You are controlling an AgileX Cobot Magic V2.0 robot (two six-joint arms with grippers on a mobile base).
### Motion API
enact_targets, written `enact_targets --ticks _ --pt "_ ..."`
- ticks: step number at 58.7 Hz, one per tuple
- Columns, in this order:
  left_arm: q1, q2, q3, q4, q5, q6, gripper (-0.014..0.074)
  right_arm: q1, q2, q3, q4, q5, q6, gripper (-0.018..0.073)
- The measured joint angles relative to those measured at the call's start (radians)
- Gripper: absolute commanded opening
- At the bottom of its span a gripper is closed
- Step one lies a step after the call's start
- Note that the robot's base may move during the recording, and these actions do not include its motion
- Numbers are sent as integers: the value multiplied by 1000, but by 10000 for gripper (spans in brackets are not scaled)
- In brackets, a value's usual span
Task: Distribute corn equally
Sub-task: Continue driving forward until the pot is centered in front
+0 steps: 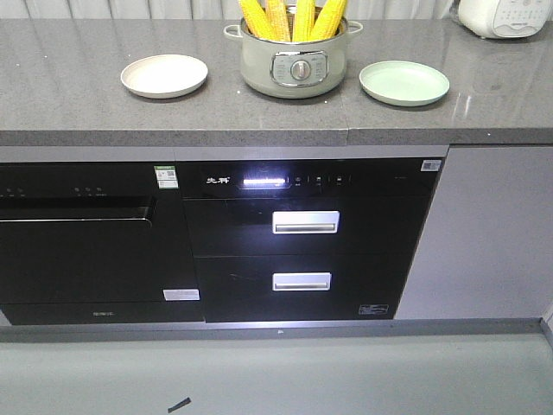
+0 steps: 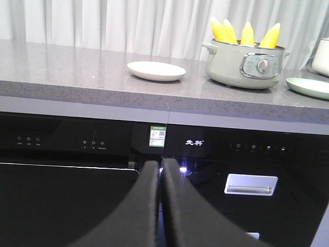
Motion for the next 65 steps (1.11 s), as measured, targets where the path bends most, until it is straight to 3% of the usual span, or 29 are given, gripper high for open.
enact_targets --ticks 65 --pt "0 0 0 0 0 0 -6 0 0 0 0 0 1 -2"
